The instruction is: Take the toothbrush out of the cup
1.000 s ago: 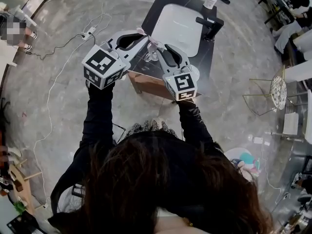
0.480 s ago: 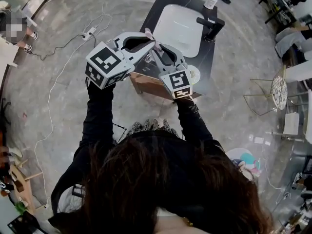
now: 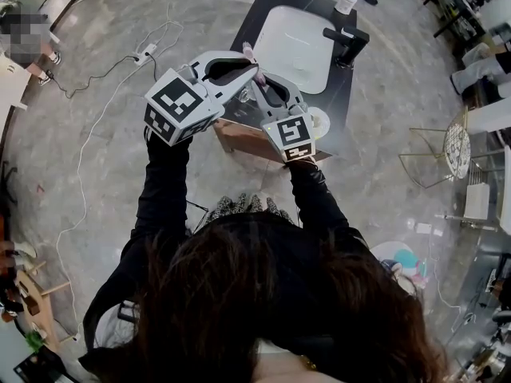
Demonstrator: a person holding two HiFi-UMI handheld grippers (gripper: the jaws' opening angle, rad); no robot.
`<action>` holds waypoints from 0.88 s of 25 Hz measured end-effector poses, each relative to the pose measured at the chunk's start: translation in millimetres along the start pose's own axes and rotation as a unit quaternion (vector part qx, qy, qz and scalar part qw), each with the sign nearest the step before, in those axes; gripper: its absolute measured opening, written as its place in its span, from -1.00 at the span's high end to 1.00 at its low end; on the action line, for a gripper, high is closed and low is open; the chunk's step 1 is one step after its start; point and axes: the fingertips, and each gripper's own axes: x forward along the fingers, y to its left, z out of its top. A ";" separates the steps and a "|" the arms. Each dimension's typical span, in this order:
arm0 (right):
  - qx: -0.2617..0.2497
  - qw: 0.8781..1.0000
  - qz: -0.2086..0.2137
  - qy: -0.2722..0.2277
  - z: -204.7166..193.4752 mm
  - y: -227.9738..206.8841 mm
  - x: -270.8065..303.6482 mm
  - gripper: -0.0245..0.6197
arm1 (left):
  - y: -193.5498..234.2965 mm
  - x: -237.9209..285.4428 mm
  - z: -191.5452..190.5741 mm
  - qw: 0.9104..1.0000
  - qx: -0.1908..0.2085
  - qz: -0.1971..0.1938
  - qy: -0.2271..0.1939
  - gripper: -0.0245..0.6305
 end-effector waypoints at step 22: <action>0.034 0.999 -0.005 -0.014 16.8 -5.8 3.5 0.73 | 27.8 -35.7 8.8 0.981 -0.008 0.096 -0.168 0.43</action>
